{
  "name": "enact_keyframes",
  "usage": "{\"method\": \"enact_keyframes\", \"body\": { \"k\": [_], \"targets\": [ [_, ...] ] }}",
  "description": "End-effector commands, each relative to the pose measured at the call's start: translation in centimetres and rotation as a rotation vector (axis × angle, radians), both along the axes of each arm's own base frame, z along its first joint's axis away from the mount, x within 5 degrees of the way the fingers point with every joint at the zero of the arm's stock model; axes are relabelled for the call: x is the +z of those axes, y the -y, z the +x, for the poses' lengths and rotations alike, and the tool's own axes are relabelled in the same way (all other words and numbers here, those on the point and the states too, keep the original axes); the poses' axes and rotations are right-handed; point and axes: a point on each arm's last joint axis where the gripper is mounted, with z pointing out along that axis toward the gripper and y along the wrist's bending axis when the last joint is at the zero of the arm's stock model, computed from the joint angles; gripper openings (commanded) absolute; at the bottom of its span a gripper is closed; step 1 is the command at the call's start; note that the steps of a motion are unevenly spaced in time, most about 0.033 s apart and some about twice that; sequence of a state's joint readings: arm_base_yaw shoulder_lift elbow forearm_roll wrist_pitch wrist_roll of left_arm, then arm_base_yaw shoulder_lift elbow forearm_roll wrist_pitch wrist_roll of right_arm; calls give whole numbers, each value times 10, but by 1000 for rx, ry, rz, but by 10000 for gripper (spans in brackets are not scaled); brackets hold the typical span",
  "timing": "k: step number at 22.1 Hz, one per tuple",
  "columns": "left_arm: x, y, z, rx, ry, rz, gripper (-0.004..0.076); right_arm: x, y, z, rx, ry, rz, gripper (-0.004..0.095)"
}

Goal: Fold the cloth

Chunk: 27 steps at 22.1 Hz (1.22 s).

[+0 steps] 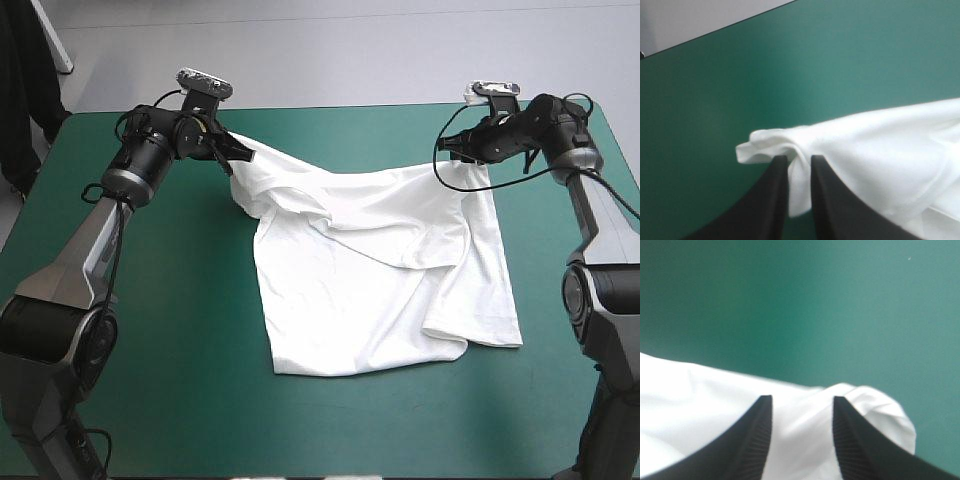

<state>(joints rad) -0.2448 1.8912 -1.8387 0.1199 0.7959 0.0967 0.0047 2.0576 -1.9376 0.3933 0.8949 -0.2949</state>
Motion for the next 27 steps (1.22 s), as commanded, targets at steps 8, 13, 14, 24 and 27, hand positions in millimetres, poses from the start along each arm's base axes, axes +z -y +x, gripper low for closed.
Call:
{"method": "enact_keyframes", "body": {
  "k": [8,13,14,24,27],
  "targets": [
    [88,-30,-49,27,10,-152,421,87,23,-51,26,52,-22,624],
    [101,-23,-130,-72,-227,-302,421,144,29,-143,2,68,-108,623],
    [91,-17,-142,-106,-284,-353,420,141,29,-158,0,52,-117,623],
    [-25,9,-238,-186,-694,-249,420,17,23,-279,-45,-195,-100,623],
    [-42,15,-240,-202,-718,-289,420,-3,22,-289,-42,-254,-98,623]
  ]
}}
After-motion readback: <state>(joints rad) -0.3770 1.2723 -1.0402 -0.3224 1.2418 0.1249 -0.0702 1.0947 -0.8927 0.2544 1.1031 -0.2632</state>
